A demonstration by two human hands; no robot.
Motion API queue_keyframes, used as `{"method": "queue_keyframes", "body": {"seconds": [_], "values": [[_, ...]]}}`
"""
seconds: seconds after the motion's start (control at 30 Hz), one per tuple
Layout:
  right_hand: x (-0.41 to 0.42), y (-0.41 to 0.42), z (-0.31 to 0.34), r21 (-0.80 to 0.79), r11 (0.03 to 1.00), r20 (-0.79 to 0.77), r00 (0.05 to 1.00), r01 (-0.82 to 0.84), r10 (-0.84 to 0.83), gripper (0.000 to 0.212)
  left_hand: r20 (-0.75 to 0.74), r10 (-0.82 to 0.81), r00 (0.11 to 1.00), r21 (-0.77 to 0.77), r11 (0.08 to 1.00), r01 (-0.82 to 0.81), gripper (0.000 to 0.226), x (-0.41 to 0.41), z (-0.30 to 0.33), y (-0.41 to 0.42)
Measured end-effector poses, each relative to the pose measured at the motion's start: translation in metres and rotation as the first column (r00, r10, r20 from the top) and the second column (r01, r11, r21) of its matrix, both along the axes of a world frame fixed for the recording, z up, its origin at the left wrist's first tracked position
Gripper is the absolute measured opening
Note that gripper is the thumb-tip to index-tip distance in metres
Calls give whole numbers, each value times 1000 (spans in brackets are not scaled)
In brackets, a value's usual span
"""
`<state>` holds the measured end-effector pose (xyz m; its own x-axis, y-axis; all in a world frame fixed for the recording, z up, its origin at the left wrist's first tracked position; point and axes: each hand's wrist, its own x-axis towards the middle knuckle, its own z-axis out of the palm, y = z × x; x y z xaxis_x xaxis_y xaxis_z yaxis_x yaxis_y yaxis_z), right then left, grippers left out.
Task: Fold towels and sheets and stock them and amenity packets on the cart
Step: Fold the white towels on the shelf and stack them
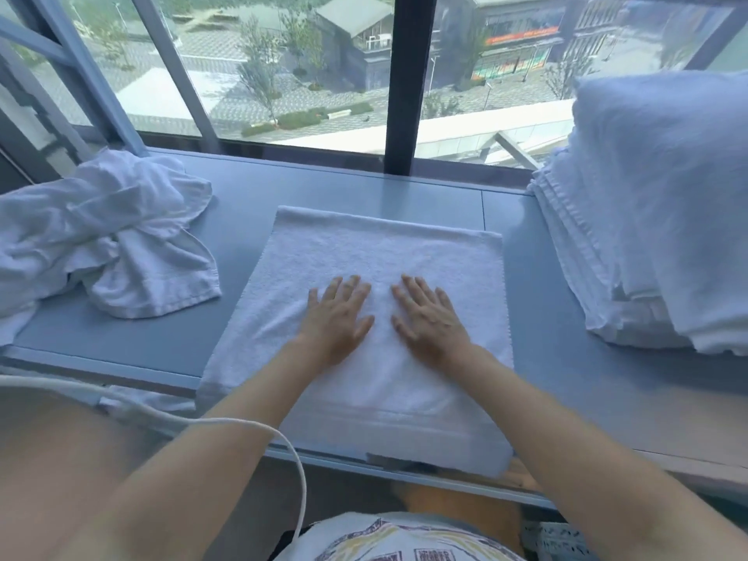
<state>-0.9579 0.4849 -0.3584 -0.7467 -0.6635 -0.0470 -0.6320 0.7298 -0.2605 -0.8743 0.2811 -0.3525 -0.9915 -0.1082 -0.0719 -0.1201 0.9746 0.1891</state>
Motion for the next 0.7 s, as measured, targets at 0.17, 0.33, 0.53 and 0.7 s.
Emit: {"method": "queue_keyframes", "body": {"seconds": [0.17,0.33,0.53,0.7], "values": [[-3,47,-8,39,996,-31,996,79,-78,65,-8,104,994,12,994,-104,64,-22,-10,-51],[0,73,-13,42,980,-6,981,192,-192,65,-13,221,975,42,975,-220,65,-19,-10,-90],[13,76,-10,34,975,-2,976,218,-218,64,25,210,977,53,976,-211,66,-1,-9,-104],[45,88,-9,31,976,2,976,217,-217,64,-89,-7,996,51,999,12,66,43,-9,-99]]}}
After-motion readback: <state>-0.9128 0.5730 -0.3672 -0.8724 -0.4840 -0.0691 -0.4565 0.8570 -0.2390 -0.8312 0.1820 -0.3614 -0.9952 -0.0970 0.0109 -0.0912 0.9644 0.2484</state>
